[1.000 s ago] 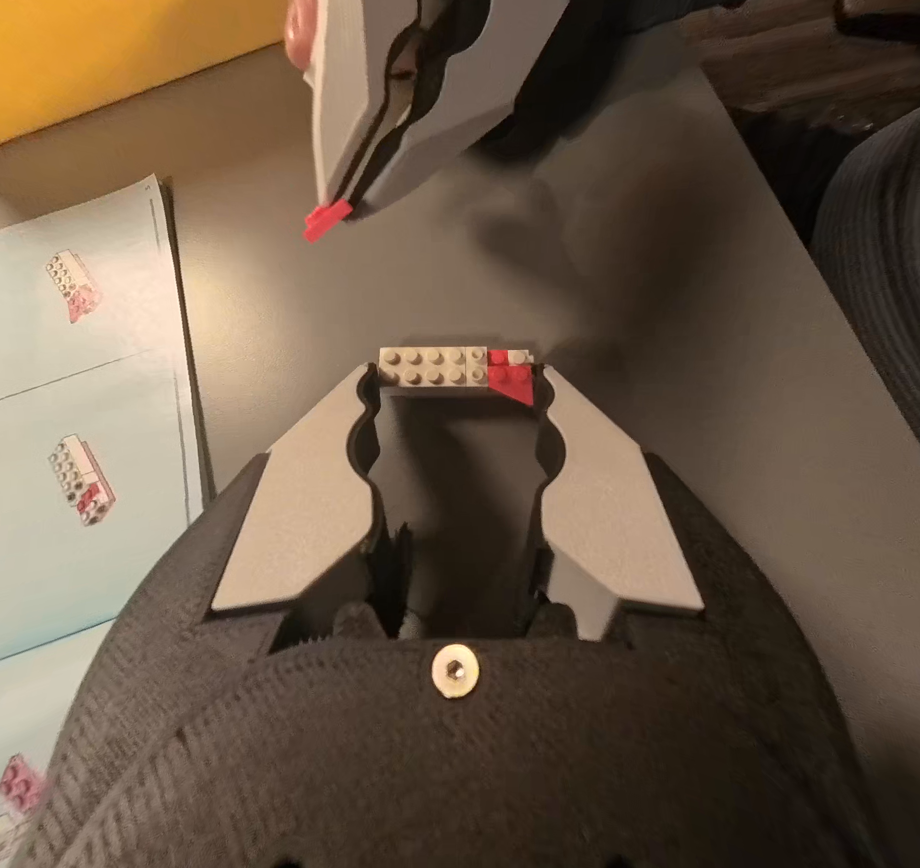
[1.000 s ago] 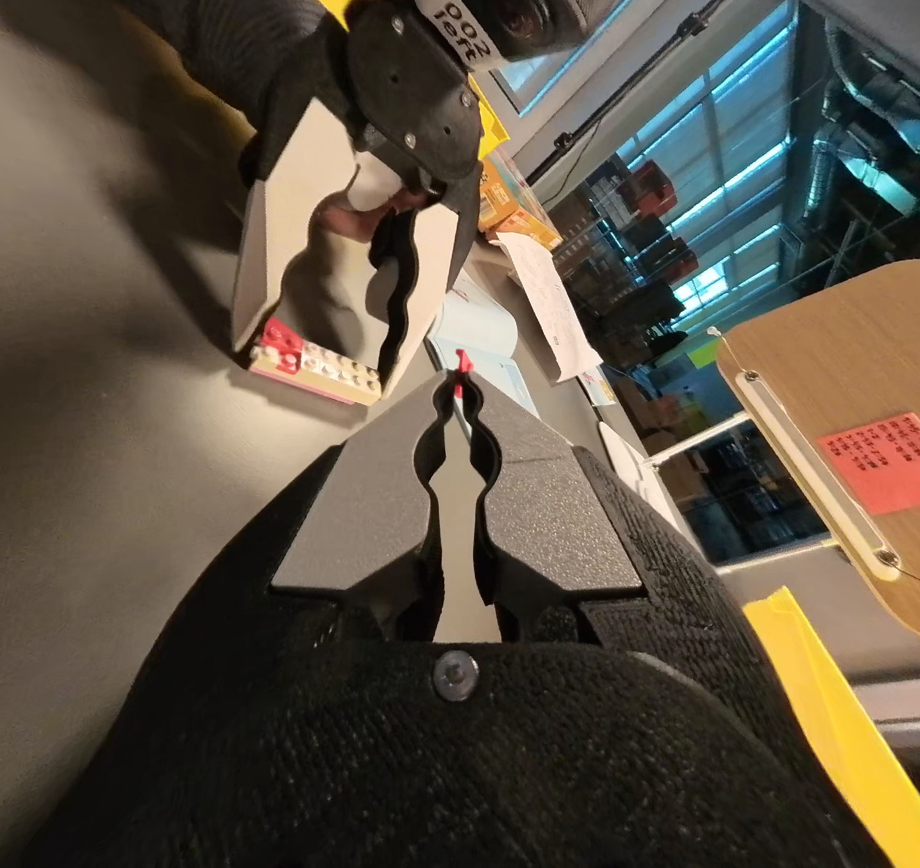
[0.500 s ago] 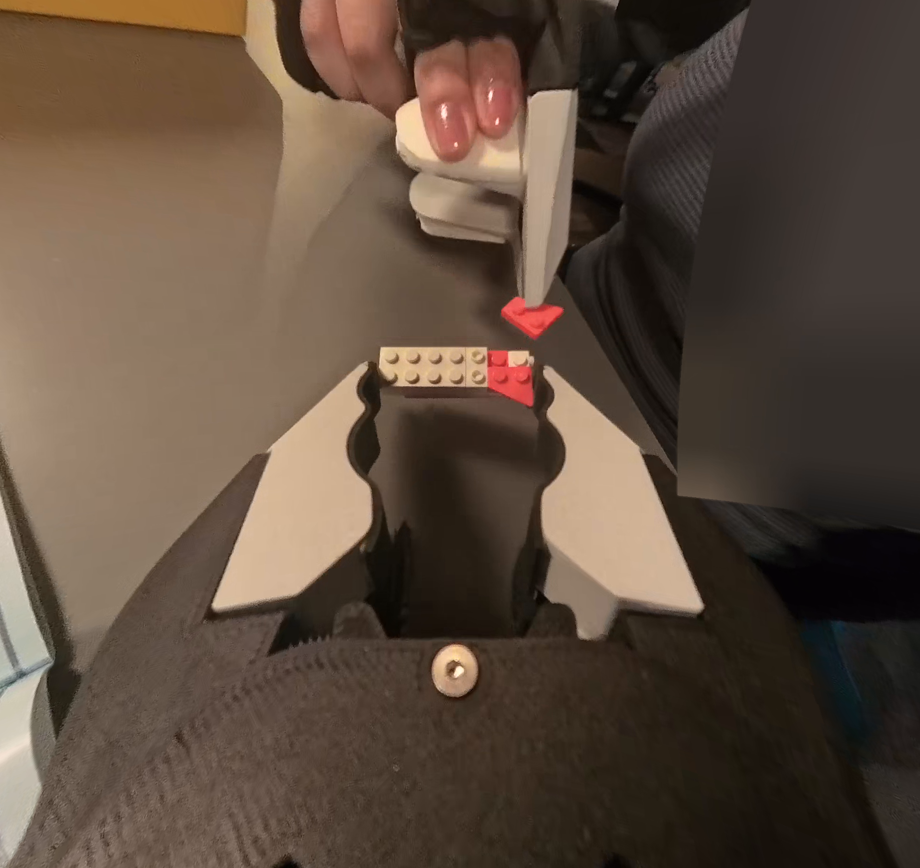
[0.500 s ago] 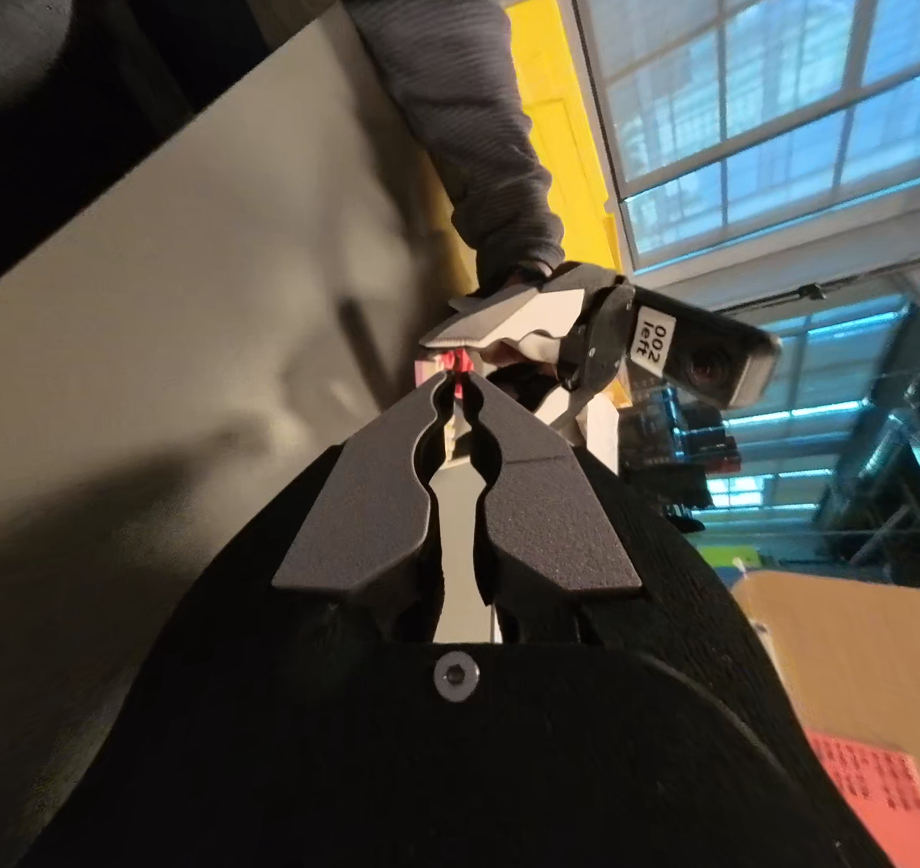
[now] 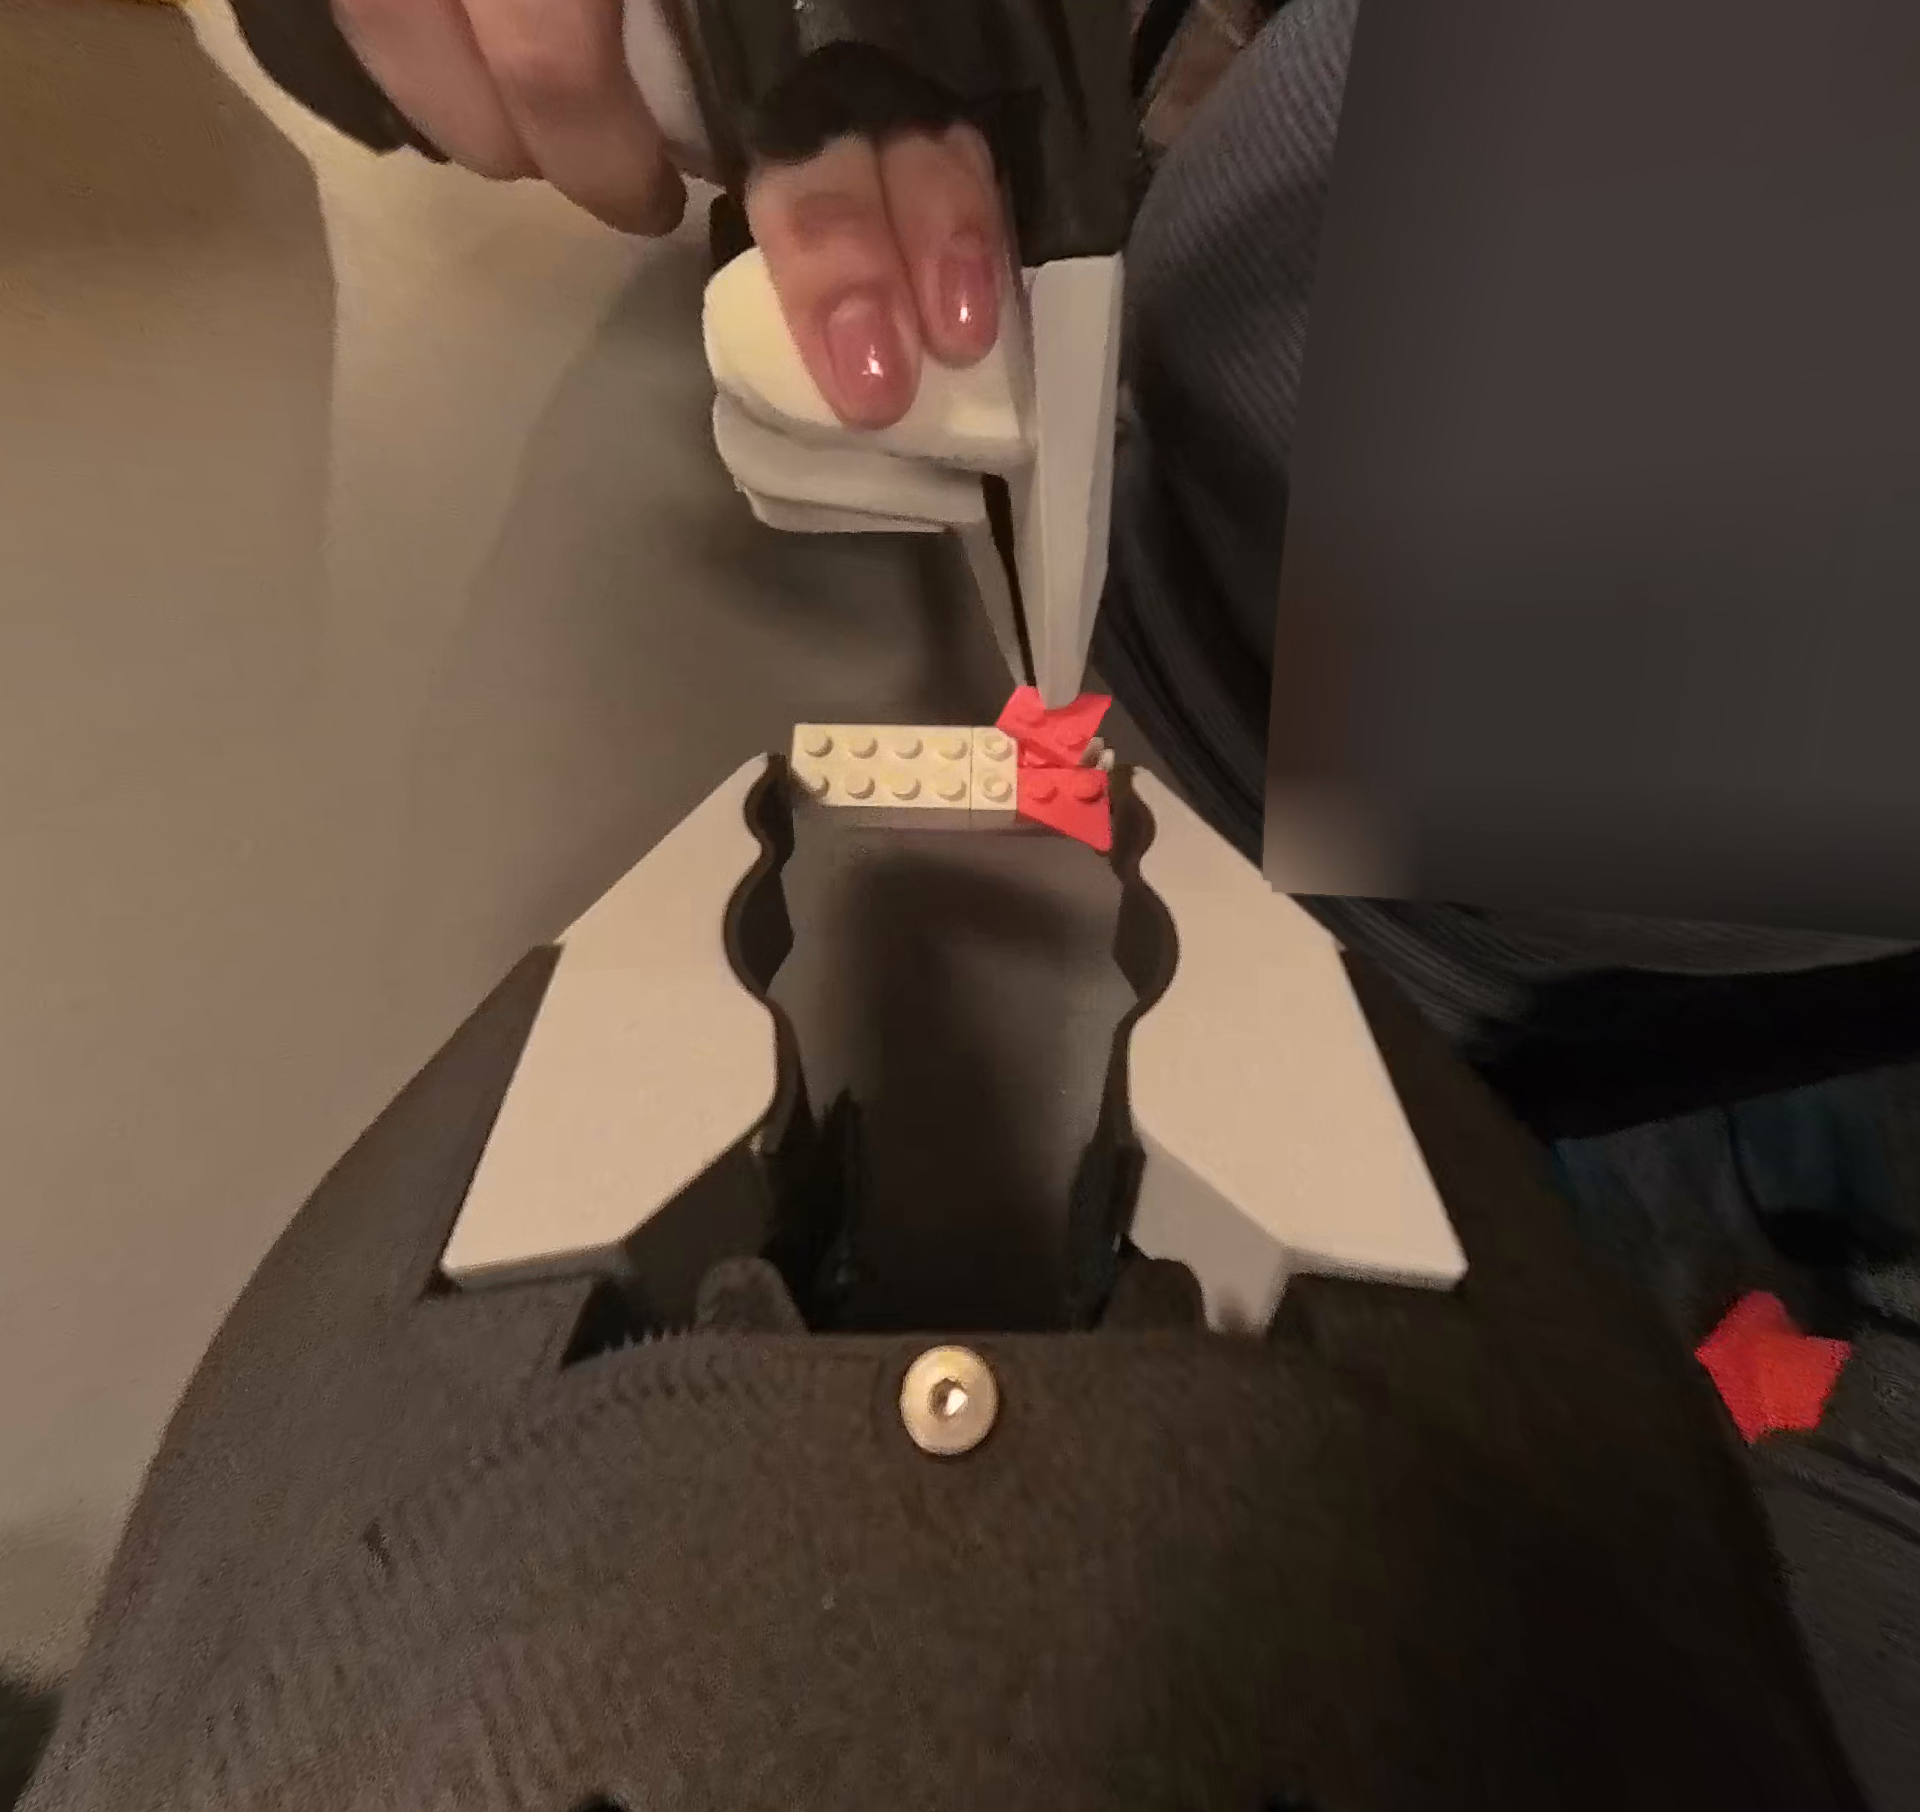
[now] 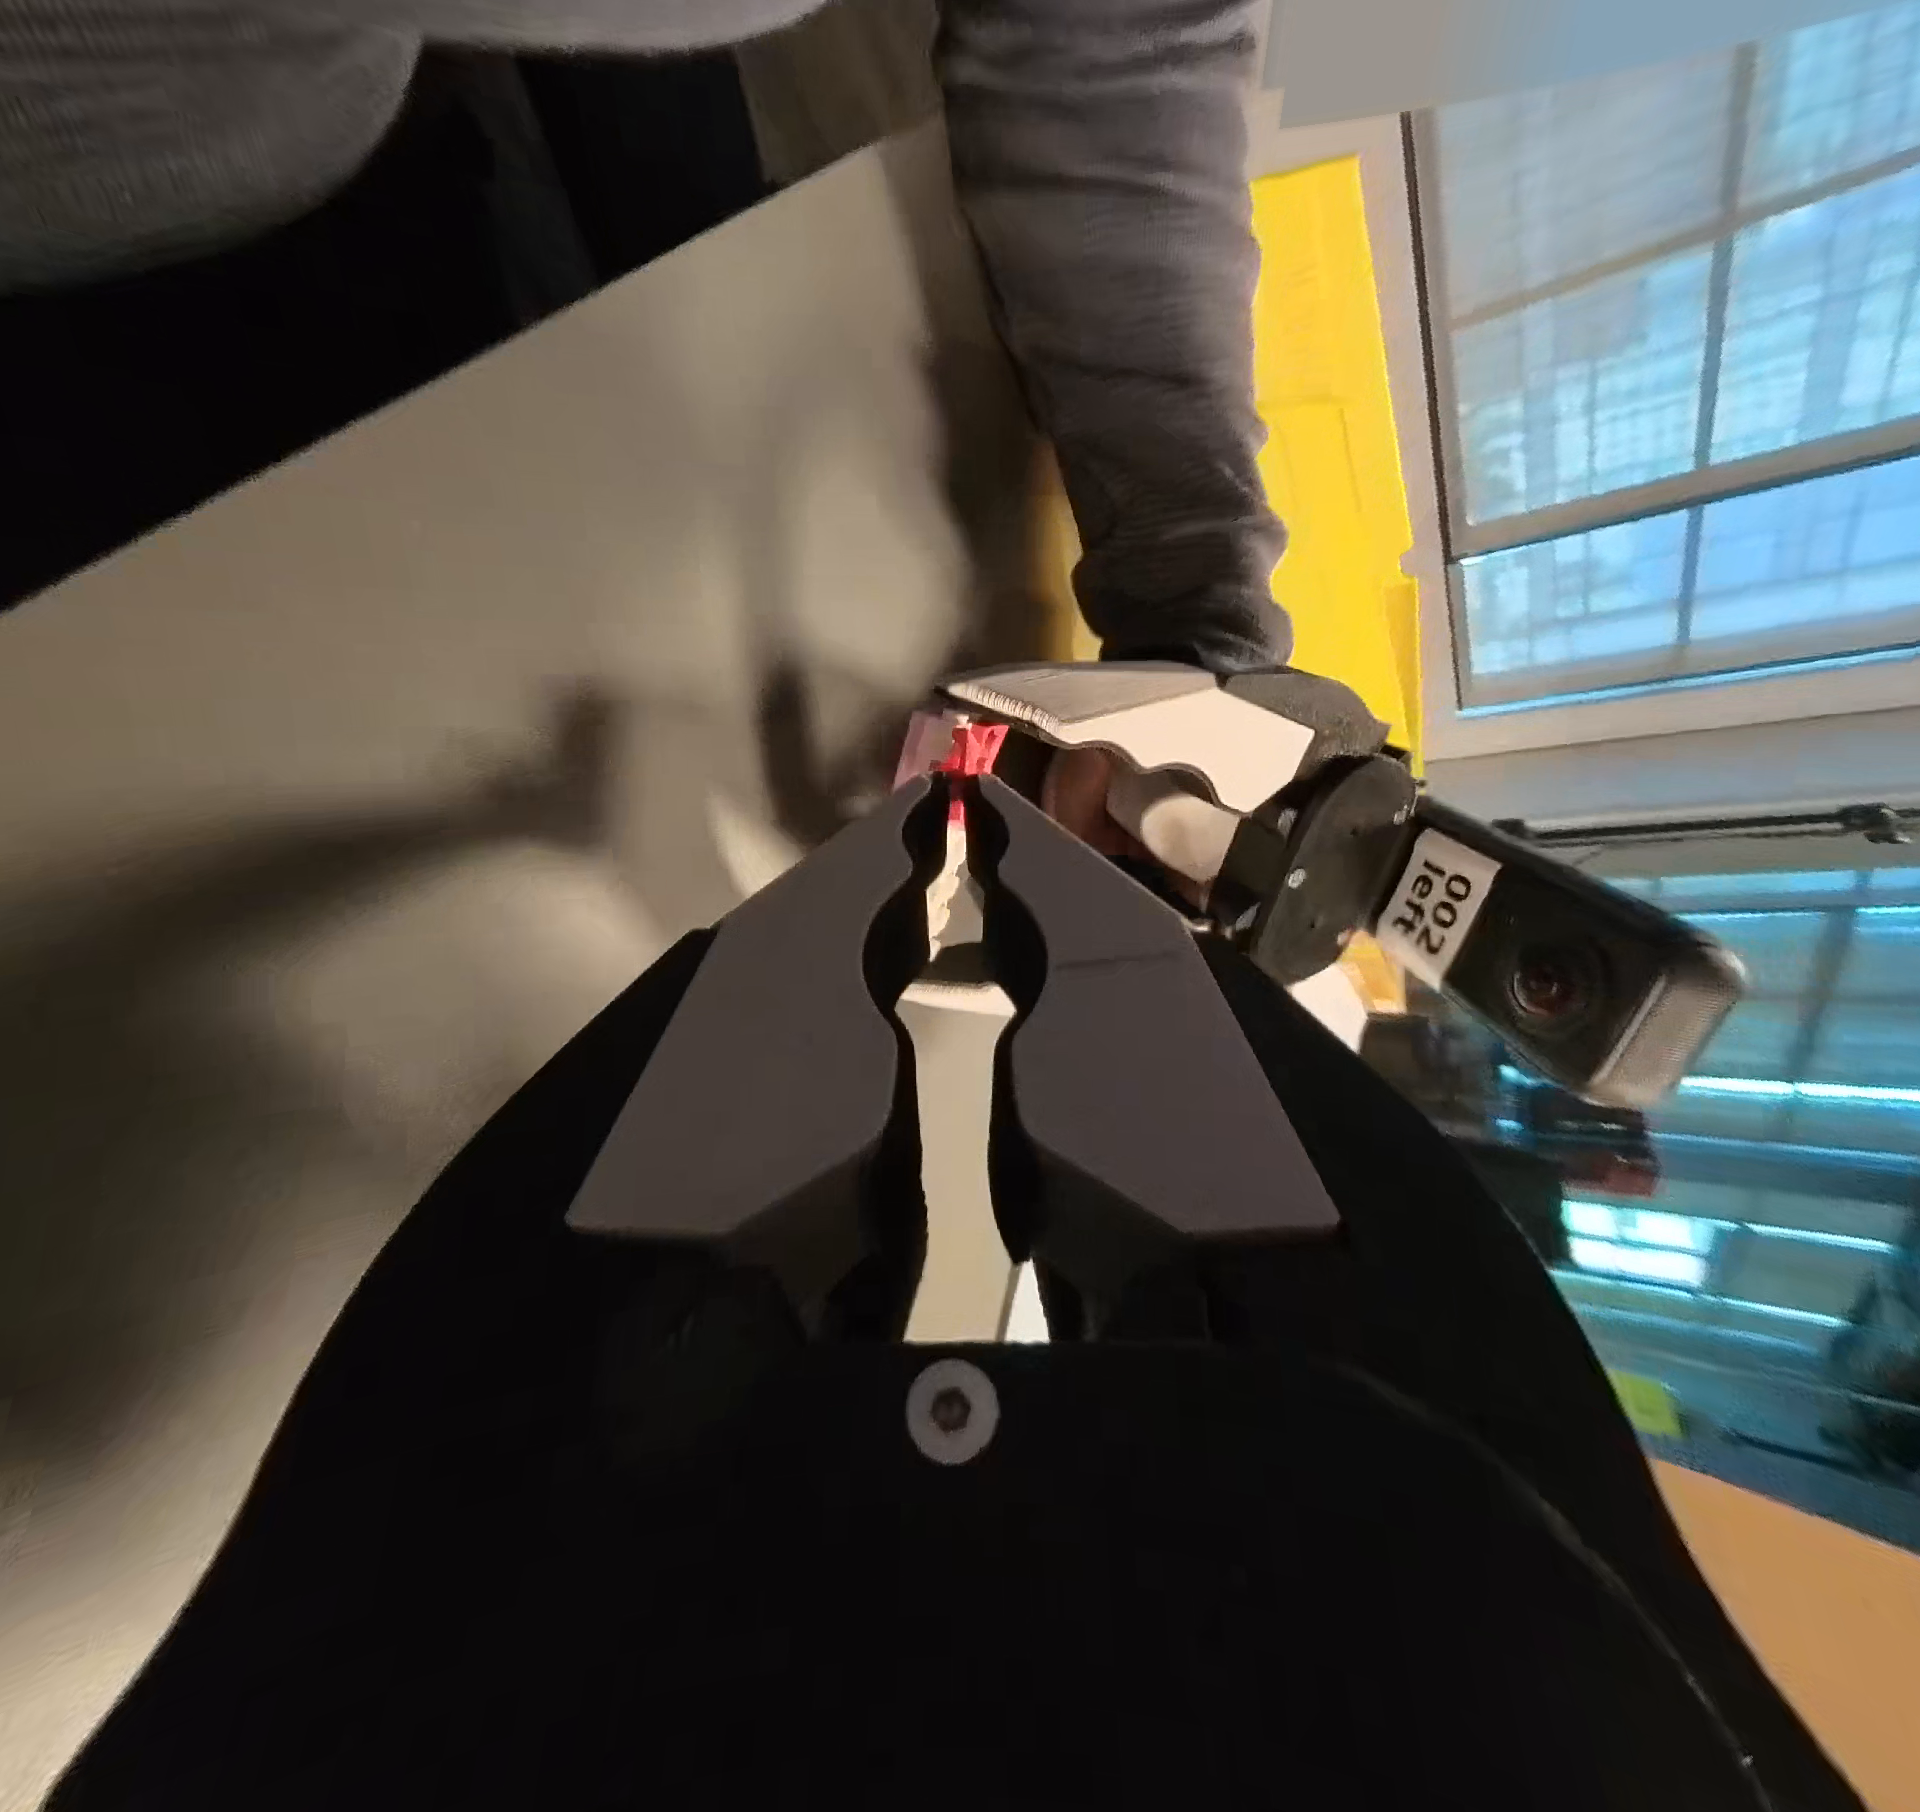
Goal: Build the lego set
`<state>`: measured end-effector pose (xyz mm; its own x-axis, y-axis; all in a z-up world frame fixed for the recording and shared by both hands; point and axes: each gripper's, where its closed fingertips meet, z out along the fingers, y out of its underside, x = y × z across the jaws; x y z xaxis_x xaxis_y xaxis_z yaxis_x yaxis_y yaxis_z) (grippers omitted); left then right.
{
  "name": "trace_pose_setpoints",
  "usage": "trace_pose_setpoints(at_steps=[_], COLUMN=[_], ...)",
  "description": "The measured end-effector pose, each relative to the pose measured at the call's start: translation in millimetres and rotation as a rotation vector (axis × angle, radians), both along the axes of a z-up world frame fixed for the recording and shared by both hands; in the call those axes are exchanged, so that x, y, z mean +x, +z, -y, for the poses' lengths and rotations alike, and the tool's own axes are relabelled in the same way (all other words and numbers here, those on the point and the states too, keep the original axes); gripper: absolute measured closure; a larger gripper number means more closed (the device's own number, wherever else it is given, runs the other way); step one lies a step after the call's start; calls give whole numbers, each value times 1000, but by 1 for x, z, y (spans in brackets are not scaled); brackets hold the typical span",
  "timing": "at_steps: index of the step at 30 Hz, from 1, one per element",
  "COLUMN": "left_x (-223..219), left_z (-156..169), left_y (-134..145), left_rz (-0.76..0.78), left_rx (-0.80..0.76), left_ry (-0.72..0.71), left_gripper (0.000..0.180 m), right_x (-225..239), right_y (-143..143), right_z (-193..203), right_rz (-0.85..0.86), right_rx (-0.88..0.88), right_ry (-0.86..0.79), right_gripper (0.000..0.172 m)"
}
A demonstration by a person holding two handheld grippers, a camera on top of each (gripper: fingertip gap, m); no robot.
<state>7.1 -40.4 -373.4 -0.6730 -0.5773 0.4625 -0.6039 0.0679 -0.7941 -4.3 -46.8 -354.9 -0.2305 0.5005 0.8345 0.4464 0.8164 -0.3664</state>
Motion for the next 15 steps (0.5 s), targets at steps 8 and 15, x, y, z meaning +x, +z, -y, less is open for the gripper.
trace_pose_setpoints(at_steps=[8, 15], left_x=[-3, -3], left_z=[3, 2], left_y=[9, 10], left_rz=[31, 25], left_rx=[-57, -73], left_ry=[-40, -37], left_gripper=[119, 119], right_x=[-7, -7], right_y=[11, 10], right_z=[4, 0], right_rz=[-74, -83], right_rx=[-119, -160], right_ry=[32, 27], right_gripper=[171, 171])
